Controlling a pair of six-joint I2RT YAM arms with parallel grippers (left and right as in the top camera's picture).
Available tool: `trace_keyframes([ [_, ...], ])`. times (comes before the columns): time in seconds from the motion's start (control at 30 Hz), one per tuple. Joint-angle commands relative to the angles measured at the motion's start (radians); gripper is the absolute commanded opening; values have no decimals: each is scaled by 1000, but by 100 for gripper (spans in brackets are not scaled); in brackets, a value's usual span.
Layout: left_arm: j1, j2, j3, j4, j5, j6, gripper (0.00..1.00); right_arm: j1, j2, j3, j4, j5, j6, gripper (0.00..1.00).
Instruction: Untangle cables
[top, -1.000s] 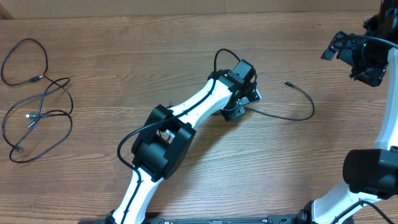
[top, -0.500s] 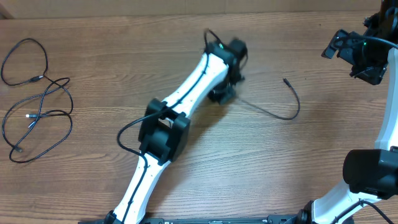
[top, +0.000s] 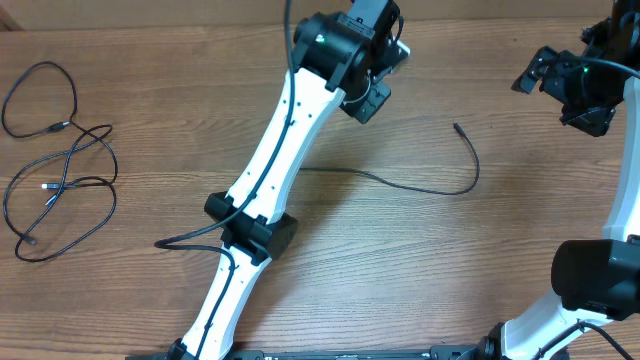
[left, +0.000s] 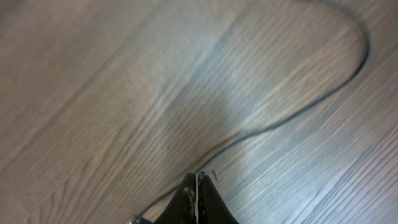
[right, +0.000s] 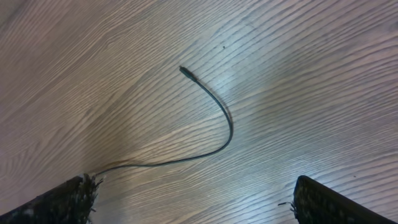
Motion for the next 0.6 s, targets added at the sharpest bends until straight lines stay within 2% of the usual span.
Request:
trace_keyframes([
  [0.0,34,-32,34,-6,-13,-138,18,0,-1,-4,-5,-19,-16,100],
  [0.1,86,-36,27,-6,35,-237,36,0,-1,-4,-13,-18,-35,100],
  [0.2,140,-36,-5,-6,127,-257,61,0,-1,-4,-13,-16,-35,100],
  [0.23,156,-36,-18,-6,148,-257,66,0,-1,-4,-12,-16,-35,100],
  [0.27,171,-36,-36,-6,156,-257,70,0,-1,-4,-12,-15,-35,100],
  [0.47,186,-44,-101,-6,151,-251,82,0,-1,-4,-3,-16,-35,100],
  [0.57,185,-57,-104,-6,146,-245,96,0,-1,-4,-4,-15,-35,100],
])
